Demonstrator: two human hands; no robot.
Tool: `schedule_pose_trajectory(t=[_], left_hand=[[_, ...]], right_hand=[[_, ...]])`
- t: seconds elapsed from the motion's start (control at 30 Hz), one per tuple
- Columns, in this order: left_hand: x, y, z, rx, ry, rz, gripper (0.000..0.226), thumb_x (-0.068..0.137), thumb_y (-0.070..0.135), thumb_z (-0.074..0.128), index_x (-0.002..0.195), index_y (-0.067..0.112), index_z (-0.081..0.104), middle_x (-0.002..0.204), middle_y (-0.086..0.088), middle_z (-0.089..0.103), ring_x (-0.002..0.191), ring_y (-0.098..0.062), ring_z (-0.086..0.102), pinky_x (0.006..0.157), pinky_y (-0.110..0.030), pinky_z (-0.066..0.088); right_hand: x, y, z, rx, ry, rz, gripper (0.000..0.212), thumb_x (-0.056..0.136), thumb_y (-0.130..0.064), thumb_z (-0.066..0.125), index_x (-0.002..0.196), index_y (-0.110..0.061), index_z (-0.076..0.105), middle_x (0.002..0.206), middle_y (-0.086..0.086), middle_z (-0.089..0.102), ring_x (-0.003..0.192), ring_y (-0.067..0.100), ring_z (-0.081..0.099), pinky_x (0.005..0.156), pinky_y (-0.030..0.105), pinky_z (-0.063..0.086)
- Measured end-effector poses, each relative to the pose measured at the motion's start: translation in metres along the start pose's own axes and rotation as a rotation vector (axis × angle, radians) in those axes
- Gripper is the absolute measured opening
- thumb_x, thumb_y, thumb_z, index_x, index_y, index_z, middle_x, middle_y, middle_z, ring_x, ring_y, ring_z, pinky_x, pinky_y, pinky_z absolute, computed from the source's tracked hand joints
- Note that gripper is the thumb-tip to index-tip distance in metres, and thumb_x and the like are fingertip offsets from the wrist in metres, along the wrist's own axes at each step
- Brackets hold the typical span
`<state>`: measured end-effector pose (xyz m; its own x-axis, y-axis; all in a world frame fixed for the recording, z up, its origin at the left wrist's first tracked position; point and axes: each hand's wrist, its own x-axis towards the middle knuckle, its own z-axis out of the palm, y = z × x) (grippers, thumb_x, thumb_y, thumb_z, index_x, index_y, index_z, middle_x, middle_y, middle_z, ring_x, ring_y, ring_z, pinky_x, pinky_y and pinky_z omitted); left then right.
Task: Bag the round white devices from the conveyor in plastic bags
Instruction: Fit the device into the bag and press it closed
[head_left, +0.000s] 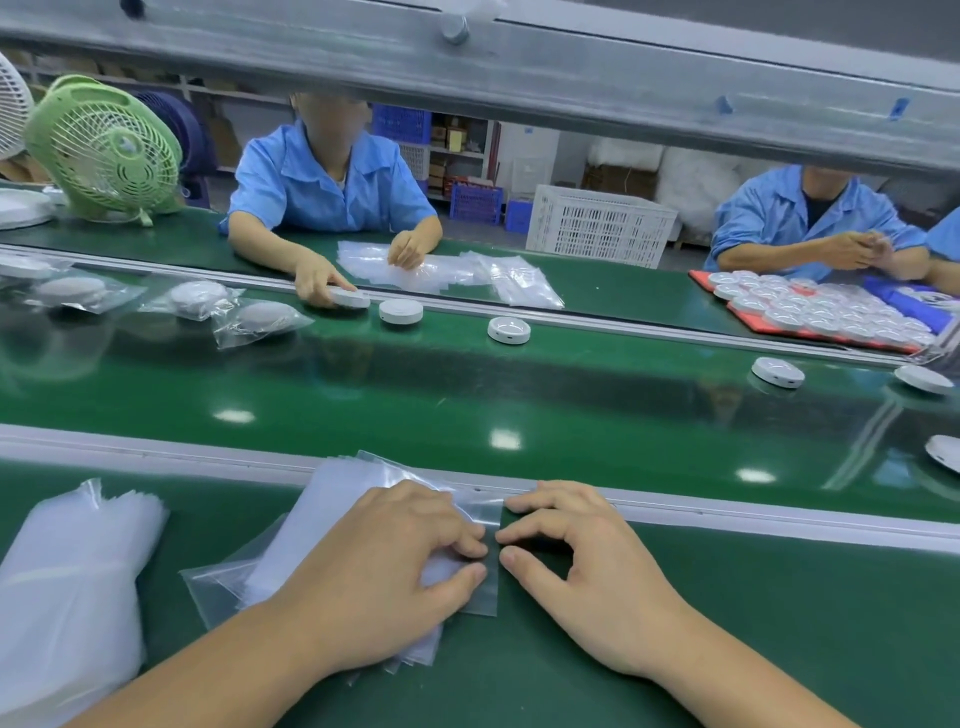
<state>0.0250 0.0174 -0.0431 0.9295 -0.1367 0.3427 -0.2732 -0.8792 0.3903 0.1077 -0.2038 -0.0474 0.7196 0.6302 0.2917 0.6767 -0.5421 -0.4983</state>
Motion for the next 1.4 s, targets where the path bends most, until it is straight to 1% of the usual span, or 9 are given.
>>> schedule_pose_trajectory(t=[0.13, 0.33, 0.53, 0.63, 0.77, 0.87, 0.93, 1.13, 1.4], left_hand=[[-0.0008, 0.0011, -0.0008, -0.015, -0.008, -0.012, 0.039, 0.084, 0.069, 0.045, 0.106, 0.047, 0.069, 0.114, 0.043, 0.057, 0.125, 0.013, 0.038, 0.108, -0.016, 0.026], [0.0003, 0.0002, -0.0002, 0.001, -0.013, -0.005, 0.037, 0.085, 0.068, 0.046, 0.104, 0.046, 0.069, 0.113, 0.042, 0.058, 0.123, 0.012, 0.039, 0.105, -0.015, 0.027], [-0.0011, 0.0013, -0.001, -0.007, -0.009, -0.007, 0.038, 0.085, 0.069, 0.045, 0.105, 0.047, 0.069, 0.113, 0.043, 0.057, 0.123, 0.013, 0.038, 0.106, -0.015, 0.027], [-0.0004, 0.0002, -0.0007, 0.003, -0.01, -0.003, 0.038, 0.085, 0.069, 0.045, 0.105, 0.047, 0.069, 0.113, 0.042, 0.057, 0.122, 0.013, 0.038, 0.104, -0.014, 0.026], [-0.0003, 0.0, -0.0001, 0.005, -0.012, -0.002, 0.037, 0.085, 0.069, 0.045, 0.105, 0.047, 0.068, 0.113, 0.043, 0.057, 0.122, 0.013, 0.038, 0.104, -0.014, 0.026], [-0.0008, 0.0012, -0.0017, -0.007, -0.005, -0.001, 0.038, 0.085, 0.069, 0.045, 0.106, 0.048, 0.069, 0.113, 0.042, 0.057, 0.123, 0.012, 0.039, 0.106, -0.017, 0.028], [-0.0008, 0.0019, -0.0025, -0.008, -0.007, -0.001, 0.038, 0.085, 0.069, 0.046, 0.106, 0.048, 0.069, 0.112, 0.041, 0.058, 0.122, 0.011, 0.04, 0.106, -0.018, 0.029], [0.0, 0.0002, -0.0003, 0.004, -0.01, -0.01, 0.035, 0.084, 0.068, 0.046, 0.103, 0.047, 0.068, 0.111, 0.038, 0.06, 0.119, 0.01, 0.042, 0.099, -0.011, 0.026], [-0.0007, 0.0032, -0.0031, -0.003, -0.019, -0.011, 0.039, 0.085, 0.069, 0.043, 0.106, 0.047, 0.069, 0.111, 0.036, 0.06, 0.121, 0.01, 0.041, 0.104, -0.015, 0.027]], right_hand=[[0.0001, -0.0012, -0.0003, 0.013, 0.005, -0.002, 0.034, 0.085, -0.066, 0.051, 0.103, -0.049, 0.073, 0.123, -0.042, 0.054, 0.135, -0.012, 0.033, 0.109, 0.013, 0.027], [0.0004, 0.0001, 0.0006, 0.003, 0.007, -0.006, 0.031, 0.085, -0.066, 0.051, 0.101, -0.051, 0.073, 0.122, -0.039, 0.055, 0.134, -0.011, 0.035, 0.109, 0.013, 0.027], [0.0002, -0.0029, -0.0002, 0.01, -0.006, 0.0, 0.019, 0.085, -0.067, 0.051, 0.095, -0.061, 0.066, 0.123, -0.041, 0.054, 0.136, -0.011, 0.033, 0.111, 0.018, 0.029], [0.001, -0.0025, 0.0, 0.004, 0.001, -0.006, 0.022, 0.084, -0.067, 0.051, 0.096, -0.059, 0.068, 0.123, -0.04, 0.055, 0.134, -0.012, 0.035, 0.111, 0.018, 0.029], [0.0009, -0.0017, 0.0002, 0.004, -0.004, -0.002, 0.019, 0.084, -0.067, 0.051, 0.094, -0.061, 0.066, 0.123, -0.04, 0.055, 0.134, -0.012, 0.035, 0.111, 0.017, 0.028], [0.0005, -0.0016, -0.0004, 0.014, 0.0, 0.002, 0.03, 0.084, -0.067, 0.051, 0.101, -0.053, 0.072, 0.123, -0.04, 0.055, 0.134, -0.011, 0.036, 0.111, 0.018, 0.03], [0.001, -0.002, -0.0012, 0.014, -0.003, 0.002, 0.032, 0.085, -0.067, 0.051, 0.103, -0.051, 0.073, 0.123, -0.04, 0.055, 0.133, -0.011, 0.036, 0.111, 0.018, 0.031], [0.0015, -0.0024, -0.0006, 0.026, -0.011, 0.01, 0.018, 0.083, -0.066, 0.051, 0.092, -0.062, 0.066, 0.122, -0.039, 0.056, 0.132, -0.011, 0.039, 0.108, 0.015, 0.03], [0.0025, -0.0029, -0.0005, 0.028, -0.013, 0.012, 0.013, 0.084, -0.066, 0.051, 0.089, -0.065, 0.063, 0.123, -0.042, 0.053, 0.131, -0.011, 0.039, 0.109, 0.016, 0.03]])
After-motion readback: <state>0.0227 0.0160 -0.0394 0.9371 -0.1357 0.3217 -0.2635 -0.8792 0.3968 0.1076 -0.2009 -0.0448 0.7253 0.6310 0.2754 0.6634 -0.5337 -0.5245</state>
